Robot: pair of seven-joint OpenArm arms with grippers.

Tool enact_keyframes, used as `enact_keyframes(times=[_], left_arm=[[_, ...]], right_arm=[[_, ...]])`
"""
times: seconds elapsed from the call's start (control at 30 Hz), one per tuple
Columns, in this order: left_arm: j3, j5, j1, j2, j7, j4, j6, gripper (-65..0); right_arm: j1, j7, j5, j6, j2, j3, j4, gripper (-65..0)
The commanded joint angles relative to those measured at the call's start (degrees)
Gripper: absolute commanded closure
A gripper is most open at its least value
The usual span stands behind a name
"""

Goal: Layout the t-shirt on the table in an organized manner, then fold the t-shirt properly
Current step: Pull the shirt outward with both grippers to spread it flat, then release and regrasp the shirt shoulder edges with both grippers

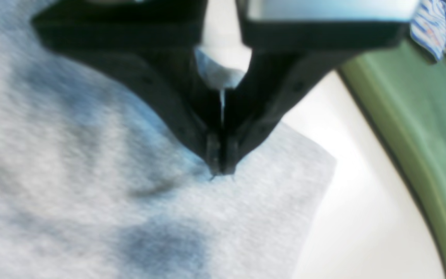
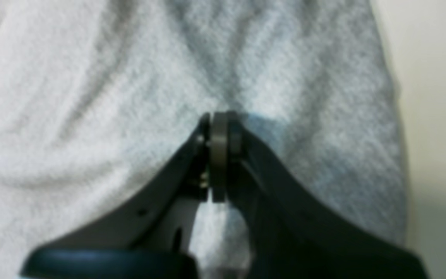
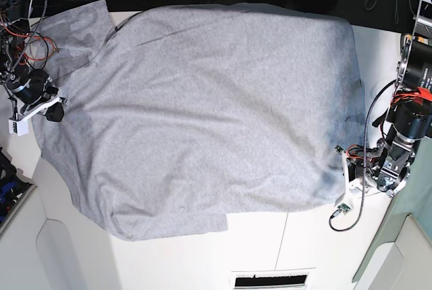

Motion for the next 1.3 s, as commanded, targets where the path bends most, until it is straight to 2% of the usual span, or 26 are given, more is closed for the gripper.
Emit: enact_keyframes(times=[0.0,0.1,0.17,0.33,0.43,0.5,0.57,0.63,0.7,0.83,0.97,1.2,1.27], left_arm=[[-0.2,-1.5,-2.1,-1.6,-0.2,1.7,-0.5,-4.7],[-0.2,-7.5,-2.1,-4.1,1.9,5.1,-0.7,-12.1],[-0.2,-12.1,-2.1,-6.1,3.8,8.3,-1.4,-14.4],[-3.1,-29.0,-0.3,-11.6,12.2,16.6,-9.8,-15.1],[-8.9,-39.1,3.9,-14.2,18.1,20.7,-14.4,-15.1],[-13.7,-45.2,7.9,-15.7,22.0,22.9,-17.2,-15.2],[-18.2,-50.7,12.2,-16.7,26.3,24.7,-17.2,-17.5],[-22.1,-56.1,16.6,-17.2,30.1,26.4,-17.2,-22.1],[-25.5,-59.6,20.8,-17.3,32.4,28.2,-17.2,-23.3],[-30.4,-61.5,29.8,-17.1,32.8,33.1,-17.2,-23.3],[-32.3,-61.5,36.3,-15.5,32.3,37.9,-17.2,-22.7],[-32.3,-61.1,42.7,-8.9,32.2,40.0,-17.2,-6.7],[-32.3,-57.9,43.7,-6.7,31.9,39.9,-17.2,-3.9]], right_arm=[[0.5,-0.4,0.3,0.0,1.1,0.3,1.2,0.0],[0.5,-0.4,0.3,0.1,1.1,0.3,3.5,0.0],[0.5,-0.8,0.3,0.1,1.1,0.3,5.9,0.0],[0.5,-8.6,0.3,0.0,1.1,0.6,15.1,0.0],[0.1,-15.3,1.0,-0.1,1.1,2.3,19.9,0.0],[-1.6,-17.9,4.0,-0.1,1.9,4.1,22.4,0.0],[-4.3,-18.4,6.6,-0.1,3.4,6.0,24.3,0.0],[-6.8,-18.8,7.0,0.0,4.7,7.9,24.9,0.0],[-9.1,-20.1,7.8,-0.1,5.9,9.5,24.9,0.0],[-13.9,-20.5,12.7,0.0,7.5,11.5,24.9,0.0],[-14.9,-22.1,16.0,0.2,6.6,11.3,24.9,0.0],[-14.9,-22.9,17.9,0.2,3.4,11.3,24.9,0.0],[-14.9,-22.9,17.8,0.2,2.9,11.3,24.9,0.0]])
